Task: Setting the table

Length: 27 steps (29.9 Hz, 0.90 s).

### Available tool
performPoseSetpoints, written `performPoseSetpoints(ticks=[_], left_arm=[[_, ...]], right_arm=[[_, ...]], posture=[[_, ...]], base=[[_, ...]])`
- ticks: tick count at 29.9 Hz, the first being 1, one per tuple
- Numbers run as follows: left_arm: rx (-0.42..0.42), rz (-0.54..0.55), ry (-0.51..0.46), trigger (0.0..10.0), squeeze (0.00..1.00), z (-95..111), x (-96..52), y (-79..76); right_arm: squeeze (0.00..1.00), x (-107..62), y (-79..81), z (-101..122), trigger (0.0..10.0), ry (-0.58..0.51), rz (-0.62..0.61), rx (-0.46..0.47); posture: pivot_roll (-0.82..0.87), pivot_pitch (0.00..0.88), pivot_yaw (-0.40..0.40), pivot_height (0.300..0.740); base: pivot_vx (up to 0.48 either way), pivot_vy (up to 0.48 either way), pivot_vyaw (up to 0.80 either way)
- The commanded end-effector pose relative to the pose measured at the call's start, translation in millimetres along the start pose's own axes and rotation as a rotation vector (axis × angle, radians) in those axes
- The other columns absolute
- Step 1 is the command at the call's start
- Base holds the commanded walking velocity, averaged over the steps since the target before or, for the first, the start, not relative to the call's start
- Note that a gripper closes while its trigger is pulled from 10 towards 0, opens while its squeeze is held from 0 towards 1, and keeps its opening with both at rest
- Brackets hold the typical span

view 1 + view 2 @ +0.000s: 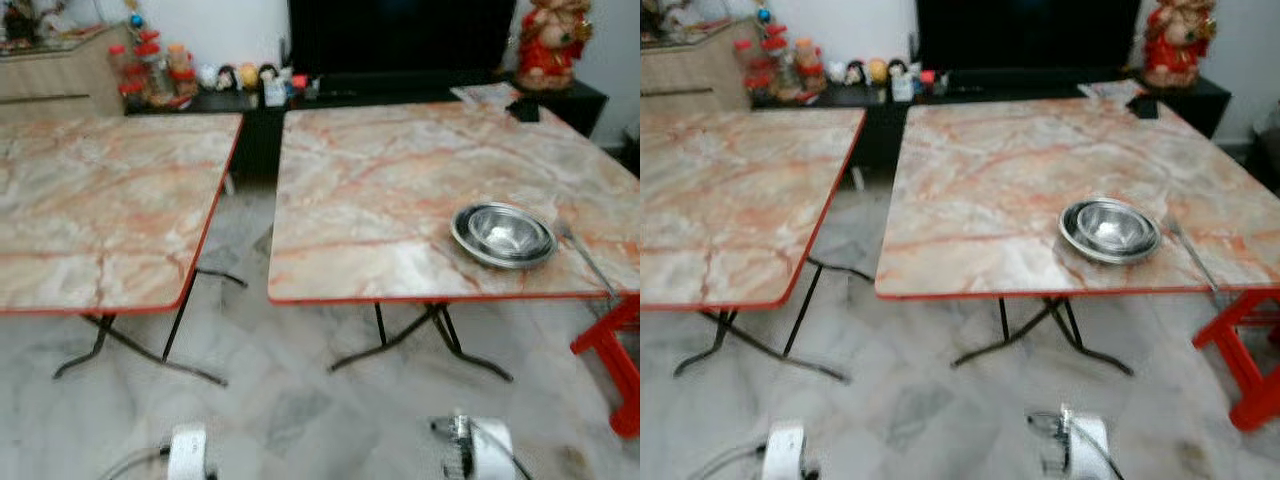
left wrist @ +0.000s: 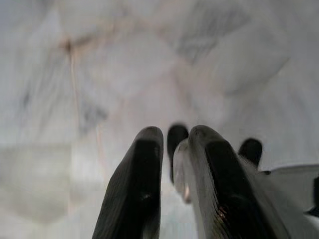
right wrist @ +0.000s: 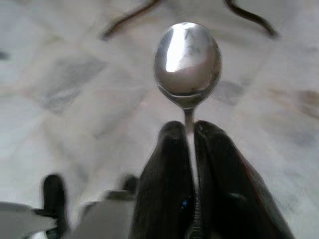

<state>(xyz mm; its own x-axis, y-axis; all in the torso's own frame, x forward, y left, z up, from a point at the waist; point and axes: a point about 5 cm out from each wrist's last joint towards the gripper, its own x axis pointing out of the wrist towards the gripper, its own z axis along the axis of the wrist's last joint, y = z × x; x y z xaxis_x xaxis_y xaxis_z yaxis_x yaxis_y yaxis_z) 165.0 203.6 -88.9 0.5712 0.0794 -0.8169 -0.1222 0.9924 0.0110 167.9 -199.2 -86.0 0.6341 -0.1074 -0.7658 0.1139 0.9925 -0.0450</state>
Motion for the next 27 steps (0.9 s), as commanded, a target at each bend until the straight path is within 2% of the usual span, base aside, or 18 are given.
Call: performPoseSetpoints(ticks=[1, 6, 17, 27], left_arm=[[-0.004, -0.004, -0.012, 10.0, 0.00, 4.4, 1.1, -3.2], [0.012, -0.013, -0.016, 10.0, 0.00, 7.4, 1.8, -4.2], [-0.010, -0.002, -0.016, 10.0, 0.00, 8.5, 2.0, -2.5], [-0.002, 0.002, -0.019, 10.0, 0.00, 9.5, 2.2, -2.3]], right_arm=[[0.00, 0.1, -6.6, 2.1, 10.0, -0.008, -0.021, 0.010], [0.00, 0.3, -6.3, 2.3, 10.0, -0.003, -0.020, 0.007], [0.00, -0.1, -3.9, -0.6, 10.0, 0.009, -0.020, 0.016], [0.00, -0.1, -3.4, -1.1, 10.0, 0.014, -0.017, 0.008]], posture=[[-0.06, 0.000, 0.010, 0.740], [-0.06, 0.000, 0.011, 0.740], [-0.06, 0.000, 0.016, 0.740], [-0.06, 0.000, 0.009, 0.740]], base=[[0.000, 0.000, 0.00], [0.241, 0.000, 0.00], [0.000, 0.000, 0.00], [0.320, 0.000, 0.00]])
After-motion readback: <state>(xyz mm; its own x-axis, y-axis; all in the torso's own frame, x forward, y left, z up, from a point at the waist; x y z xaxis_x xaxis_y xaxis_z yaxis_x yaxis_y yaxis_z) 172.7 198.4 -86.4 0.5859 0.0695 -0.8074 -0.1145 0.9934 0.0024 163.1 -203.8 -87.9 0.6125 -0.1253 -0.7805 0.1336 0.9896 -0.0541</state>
